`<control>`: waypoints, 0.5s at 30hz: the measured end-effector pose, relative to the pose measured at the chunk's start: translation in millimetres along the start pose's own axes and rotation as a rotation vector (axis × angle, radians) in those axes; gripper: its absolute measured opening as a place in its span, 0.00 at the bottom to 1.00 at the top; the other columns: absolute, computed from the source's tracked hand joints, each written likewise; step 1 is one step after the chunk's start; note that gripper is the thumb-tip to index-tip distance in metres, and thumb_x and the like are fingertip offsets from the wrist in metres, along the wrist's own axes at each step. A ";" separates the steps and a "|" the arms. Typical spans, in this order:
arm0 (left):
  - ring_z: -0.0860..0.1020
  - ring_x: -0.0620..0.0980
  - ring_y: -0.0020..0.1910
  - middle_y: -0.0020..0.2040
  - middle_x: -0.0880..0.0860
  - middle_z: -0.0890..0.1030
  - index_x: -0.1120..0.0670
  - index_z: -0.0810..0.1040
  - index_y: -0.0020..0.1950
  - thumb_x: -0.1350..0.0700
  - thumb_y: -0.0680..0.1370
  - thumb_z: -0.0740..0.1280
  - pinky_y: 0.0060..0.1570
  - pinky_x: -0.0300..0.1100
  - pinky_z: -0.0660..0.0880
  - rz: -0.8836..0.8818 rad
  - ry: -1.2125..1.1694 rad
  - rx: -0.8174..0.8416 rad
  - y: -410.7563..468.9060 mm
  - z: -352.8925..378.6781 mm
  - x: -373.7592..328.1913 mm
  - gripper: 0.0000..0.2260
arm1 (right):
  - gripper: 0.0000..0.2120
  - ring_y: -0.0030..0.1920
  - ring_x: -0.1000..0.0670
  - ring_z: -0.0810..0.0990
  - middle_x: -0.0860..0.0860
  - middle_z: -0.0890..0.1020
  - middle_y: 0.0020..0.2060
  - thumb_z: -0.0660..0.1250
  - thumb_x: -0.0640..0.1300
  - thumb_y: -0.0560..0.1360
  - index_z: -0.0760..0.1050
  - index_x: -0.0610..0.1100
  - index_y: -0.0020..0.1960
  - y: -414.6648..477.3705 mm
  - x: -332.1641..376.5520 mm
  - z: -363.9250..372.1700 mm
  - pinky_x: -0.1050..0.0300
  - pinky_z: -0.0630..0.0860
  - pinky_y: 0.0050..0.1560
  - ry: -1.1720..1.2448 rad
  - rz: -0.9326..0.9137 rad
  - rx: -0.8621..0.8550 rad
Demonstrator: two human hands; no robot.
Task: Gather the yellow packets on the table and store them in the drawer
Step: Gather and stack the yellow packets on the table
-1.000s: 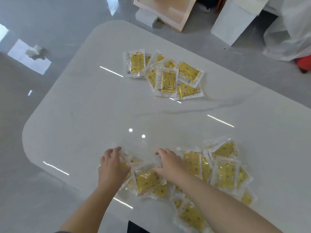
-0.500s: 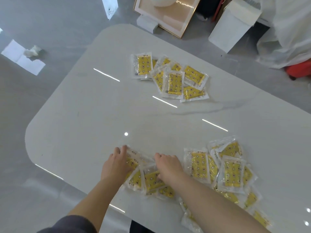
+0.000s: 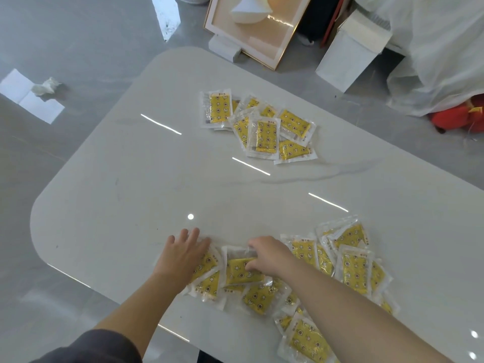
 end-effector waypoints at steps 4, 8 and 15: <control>0.69 0.52 0.57 0.61 0.51 0.68 0.52 0.66 0.65 0.57 0.72 0.68 0.52 0.43 0.66 -0.025 0.000 0.000 14.0 -12.9 1.0 0.22 | 0.10 0.48 0.46 0.75 0.54 0.75 0.43 0.71 0.50 0.73 0.71 0.49 0.43 -0.2 -9.4 -16.5 0.57 0.70 0.40 0.096 0.004 -0.025; 0.75 0.50 0.47 0.48 0.49 0.75 0.52 0.67 0.61 0.59 0.74 0.66 0.43 0.40 0.69 -0.112 -0.231 0.095 20.6 -8.5 10.8 0.17 | 0.15 0.49 0.48 0.72 0.55 0.71 0.43 0.70 0.49 0.74 0.64 0.56 0.39 -2.8 -15.9 -29.0 0.60 0.68 0.41 0.301 0.011 -0.063; 0.79 0.52 0.47 0.51 0.53 0.79 0.52 0.72 0.61 0.59 0.71 0.71 0.45 0.45 0.79 -0.304 -1.026 0.217 19.7 -0.9 36.3 0.19 | 0.08 0.47 0.49 0.81 0.49 0.82 0.46 0.71 0.46 0.73 0.78 0.47 0.51 -2.9 -16.1 -23.7 0.53 0.77 0.48 0.538 0.033 -0.036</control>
Point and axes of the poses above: each hand's wrist, its own y-axis towards the middle knuckle, its own z-axis out of the palm, x = y × z, the point moved 9 cm from there along y, towards the middle knuckle
